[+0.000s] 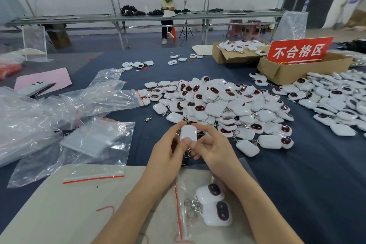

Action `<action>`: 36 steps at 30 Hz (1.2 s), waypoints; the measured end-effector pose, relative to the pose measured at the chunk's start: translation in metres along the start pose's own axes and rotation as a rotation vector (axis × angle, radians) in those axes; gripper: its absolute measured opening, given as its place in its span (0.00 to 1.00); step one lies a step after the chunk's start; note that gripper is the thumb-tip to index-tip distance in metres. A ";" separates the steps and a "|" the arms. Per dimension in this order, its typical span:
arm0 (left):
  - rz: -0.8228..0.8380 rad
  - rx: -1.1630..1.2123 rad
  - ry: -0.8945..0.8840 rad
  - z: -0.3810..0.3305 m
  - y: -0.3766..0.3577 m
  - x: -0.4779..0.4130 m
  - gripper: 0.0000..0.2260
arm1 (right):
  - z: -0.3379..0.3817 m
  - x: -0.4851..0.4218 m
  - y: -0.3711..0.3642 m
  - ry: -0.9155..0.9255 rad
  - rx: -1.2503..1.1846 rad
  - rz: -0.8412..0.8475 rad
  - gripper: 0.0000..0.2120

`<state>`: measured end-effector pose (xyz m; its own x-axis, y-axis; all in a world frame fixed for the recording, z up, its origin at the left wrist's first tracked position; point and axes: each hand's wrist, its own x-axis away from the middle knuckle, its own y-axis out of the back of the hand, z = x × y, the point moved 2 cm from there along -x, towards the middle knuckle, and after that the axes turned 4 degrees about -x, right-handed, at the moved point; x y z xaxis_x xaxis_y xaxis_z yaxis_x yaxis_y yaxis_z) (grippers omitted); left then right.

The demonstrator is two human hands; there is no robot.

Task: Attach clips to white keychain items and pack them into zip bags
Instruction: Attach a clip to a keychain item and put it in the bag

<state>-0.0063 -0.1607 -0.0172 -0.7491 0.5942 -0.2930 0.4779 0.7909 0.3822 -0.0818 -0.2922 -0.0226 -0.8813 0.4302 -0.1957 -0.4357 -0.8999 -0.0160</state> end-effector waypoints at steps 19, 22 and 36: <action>-0.118 0.014 0.038 0.002 -0.001 0.002 0.06 | 0.004 0.000 -0.005 -0.030 -0.075 -0.110 0.07; -0.029 0.033 0.041 0.000 -0.003 0.002 0.11 | 0.005 -0.001 -0.001 -0.027 -0.125 -0.161 0.07; -0.033 0.079 -0.024 0.000 0.000 0.003 0.08 | 0.006 0.000 0.002 -0.117 -0.300 -0.079 0.08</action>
<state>-0.0083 -0.1590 -0.0173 -0.7544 0.5699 -0.3258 0.4881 0.8188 0.3022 -0.0836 -0.2931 -0.0171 -0.8696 0.4890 -0.0689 -0.4453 -0.8369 -0.3184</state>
